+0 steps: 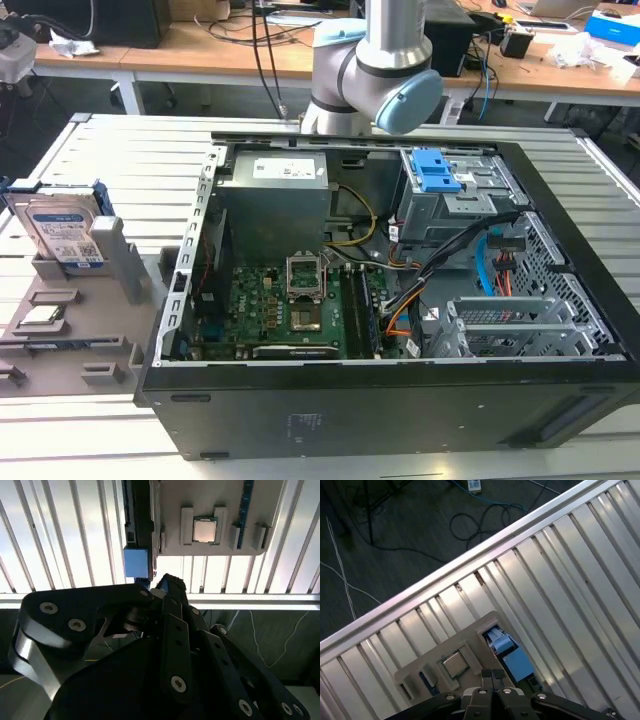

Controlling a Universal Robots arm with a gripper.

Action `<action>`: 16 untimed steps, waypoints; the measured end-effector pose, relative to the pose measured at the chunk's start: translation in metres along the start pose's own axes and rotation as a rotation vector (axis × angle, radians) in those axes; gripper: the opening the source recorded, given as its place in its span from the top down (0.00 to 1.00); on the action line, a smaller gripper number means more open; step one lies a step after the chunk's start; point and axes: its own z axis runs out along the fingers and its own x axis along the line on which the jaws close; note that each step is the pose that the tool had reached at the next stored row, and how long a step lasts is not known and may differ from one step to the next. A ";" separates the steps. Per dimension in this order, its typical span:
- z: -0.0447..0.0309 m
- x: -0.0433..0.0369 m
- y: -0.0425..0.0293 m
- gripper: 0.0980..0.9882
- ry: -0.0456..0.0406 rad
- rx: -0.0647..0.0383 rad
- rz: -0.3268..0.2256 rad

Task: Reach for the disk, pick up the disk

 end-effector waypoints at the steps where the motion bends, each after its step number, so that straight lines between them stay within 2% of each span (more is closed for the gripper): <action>1: 0.0000 0.0000 0.0000 0.99 0.0013 0.000 -0.032; 2: 0.0000 0.0000 0.0000 0.99 0.0027 0.000 -0.069; 5: 0.0000 0.0000 0.0000 0.99 0.0051 0.000 -0.132; 7: 0.0000 0.0000 0.0000 0.99 0.0081 0.000 -0.212; 13: 0.0000 0.0000 0.0000 0.99 0.0147 0.000 -0.385; 16: 0.0000 0.0000 0.0000 0.99 0.0172 0.000 -0.450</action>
